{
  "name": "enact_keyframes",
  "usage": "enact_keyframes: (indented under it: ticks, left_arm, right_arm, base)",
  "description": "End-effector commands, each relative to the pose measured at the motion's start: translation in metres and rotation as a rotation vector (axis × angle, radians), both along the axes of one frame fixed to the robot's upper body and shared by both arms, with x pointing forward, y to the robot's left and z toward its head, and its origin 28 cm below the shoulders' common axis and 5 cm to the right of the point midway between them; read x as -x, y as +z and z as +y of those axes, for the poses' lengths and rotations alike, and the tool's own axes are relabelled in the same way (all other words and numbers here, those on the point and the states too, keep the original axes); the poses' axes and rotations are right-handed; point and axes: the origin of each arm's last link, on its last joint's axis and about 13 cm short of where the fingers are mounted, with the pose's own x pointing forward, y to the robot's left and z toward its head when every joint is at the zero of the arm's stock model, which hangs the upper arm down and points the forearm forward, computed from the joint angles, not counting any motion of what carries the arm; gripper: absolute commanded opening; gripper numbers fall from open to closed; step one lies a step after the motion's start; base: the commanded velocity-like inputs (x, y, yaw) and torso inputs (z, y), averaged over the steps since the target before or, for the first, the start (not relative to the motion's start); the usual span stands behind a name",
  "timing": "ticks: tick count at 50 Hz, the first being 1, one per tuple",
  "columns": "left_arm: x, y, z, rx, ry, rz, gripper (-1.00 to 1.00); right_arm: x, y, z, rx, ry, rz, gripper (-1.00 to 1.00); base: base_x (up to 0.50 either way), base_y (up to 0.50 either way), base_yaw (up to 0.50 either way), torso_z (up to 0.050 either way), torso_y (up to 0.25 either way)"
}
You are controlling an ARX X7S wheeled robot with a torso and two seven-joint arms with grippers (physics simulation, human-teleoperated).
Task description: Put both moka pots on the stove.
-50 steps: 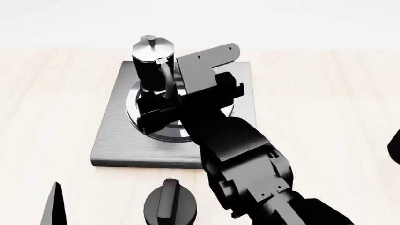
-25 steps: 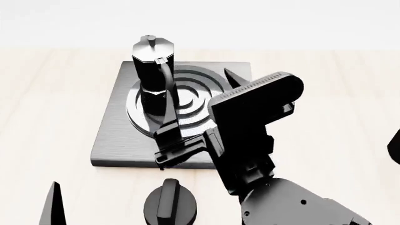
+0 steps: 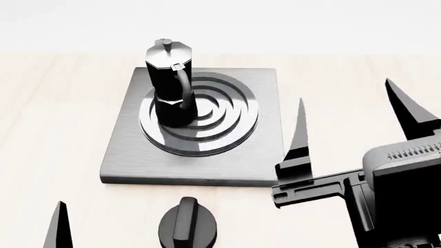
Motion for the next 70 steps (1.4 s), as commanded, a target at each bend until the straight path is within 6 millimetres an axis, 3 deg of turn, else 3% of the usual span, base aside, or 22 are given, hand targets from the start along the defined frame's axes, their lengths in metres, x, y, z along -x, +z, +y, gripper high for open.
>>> enact_keyframes:
  ticks: [1, 14, 44, 60, 70]
  left_arm:
    - [0.001, 0.0, 0.0, 0.004, -0.002, -0.002, 1.0]
    - [0.0, 0.0, 0.0, 0.004, 0.001, -0.003, 1.0]
    - [0.0, 0.001, 0.001, 0.009, 0.006, -0.002, 1.0]
    - [0.001, 0.001, 0.0, 0.007, 0.004, -0.004, 1.0]
    - [0.0, 0.001, 0.0, 0.009, 0.001, -0.004, 1.0]
  right_arm:
    - [0.022, 0.007, -0.041, 0.034, -0.171, -0.014, 1.0]
    - [0.041, 0.009, -0.079, 0.046, -0.339, 0.005, 1.0]
    - [0.007, 0.029, -0.152, 0.004, -0.567, 0.19, 1.0]
    - [-0.014, 0.038, -0.178, -0.014, -0.485, 0.427, 1.0]
    - [-0.022, 0.028, -0.184, -0.056, -0.413, 0.537, 1.0]
  base:
    - [0.0, 0.0, 0.0, 0.0, 0.0]
    - [0.0, 0.0, 0.0, 0.0, 0.0]
    - [0.0, 0.0, 0.0, 0.0, 0.0]
    - [0.0, 0.0, 0.0, 0.0, 0.0]
    - [0.0, 0.0, 0.0, 0.0, 0.0]
